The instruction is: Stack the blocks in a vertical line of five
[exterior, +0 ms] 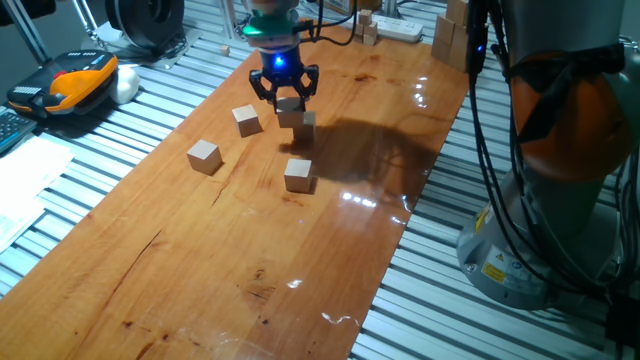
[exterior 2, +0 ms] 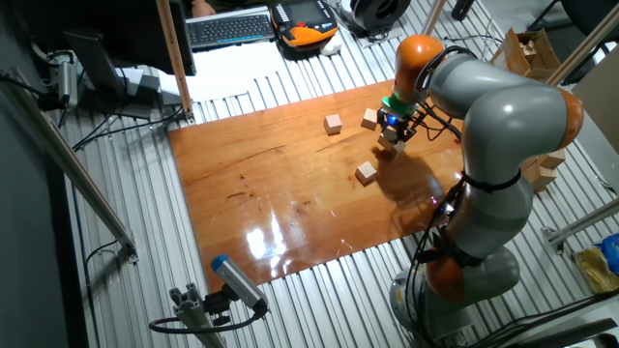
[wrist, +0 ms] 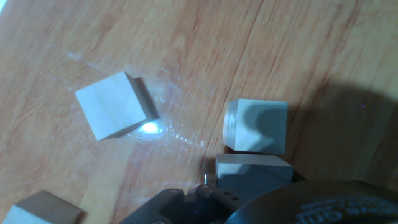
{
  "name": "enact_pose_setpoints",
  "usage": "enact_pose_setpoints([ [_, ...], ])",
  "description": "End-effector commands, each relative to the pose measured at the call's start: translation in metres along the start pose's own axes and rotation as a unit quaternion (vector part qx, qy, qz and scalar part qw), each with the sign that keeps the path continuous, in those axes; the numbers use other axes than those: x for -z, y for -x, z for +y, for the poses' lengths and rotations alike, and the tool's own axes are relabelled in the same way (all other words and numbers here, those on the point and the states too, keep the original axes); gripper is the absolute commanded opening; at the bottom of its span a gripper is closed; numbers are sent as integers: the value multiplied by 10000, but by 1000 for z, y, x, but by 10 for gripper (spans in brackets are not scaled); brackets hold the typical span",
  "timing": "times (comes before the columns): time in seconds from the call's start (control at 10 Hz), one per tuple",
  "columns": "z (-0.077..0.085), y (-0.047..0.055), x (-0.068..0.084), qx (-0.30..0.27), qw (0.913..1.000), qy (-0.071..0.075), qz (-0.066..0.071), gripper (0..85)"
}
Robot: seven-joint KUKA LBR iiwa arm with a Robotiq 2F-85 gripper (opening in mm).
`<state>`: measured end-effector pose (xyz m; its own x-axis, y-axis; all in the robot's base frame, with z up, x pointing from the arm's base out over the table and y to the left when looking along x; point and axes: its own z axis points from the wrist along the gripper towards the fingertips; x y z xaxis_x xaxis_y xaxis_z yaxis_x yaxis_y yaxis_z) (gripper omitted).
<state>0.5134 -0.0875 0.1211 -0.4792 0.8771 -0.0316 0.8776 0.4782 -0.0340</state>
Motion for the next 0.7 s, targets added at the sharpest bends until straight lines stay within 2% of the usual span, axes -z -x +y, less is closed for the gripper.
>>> enact_pose_setpoints([
  [0.0, 0, 0, 0, 50, 10000, 27, 21, 0],
  [0.6, 0, -1, 0, 92, 9999, -78, -77, 0],
])
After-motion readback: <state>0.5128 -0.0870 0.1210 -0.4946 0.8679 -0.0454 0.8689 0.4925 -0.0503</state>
